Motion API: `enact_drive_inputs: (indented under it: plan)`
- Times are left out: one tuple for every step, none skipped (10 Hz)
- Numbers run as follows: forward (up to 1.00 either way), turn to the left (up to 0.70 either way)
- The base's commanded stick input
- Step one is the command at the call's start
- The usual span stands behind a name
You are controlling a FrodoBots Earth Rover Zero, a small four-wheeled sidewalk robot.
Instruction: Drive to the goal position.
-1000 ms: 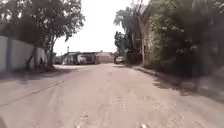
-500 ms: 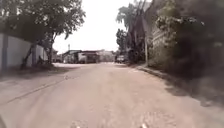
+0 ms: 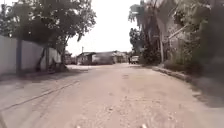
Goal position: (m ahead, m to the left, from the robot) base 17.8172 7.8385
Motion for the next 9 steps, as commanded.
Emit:
enact_drive_inputs:
  plan:
    - [1.0,0.02]
    - [1.0,0.02]
    - [1.0,0.02]
    - [1.0,0.02]
    - [1.0,0.02]
    - [1.0,0.02]
    - [1.0,0.02]
    - [1.0,0.02]
    - [1.0,0.03]
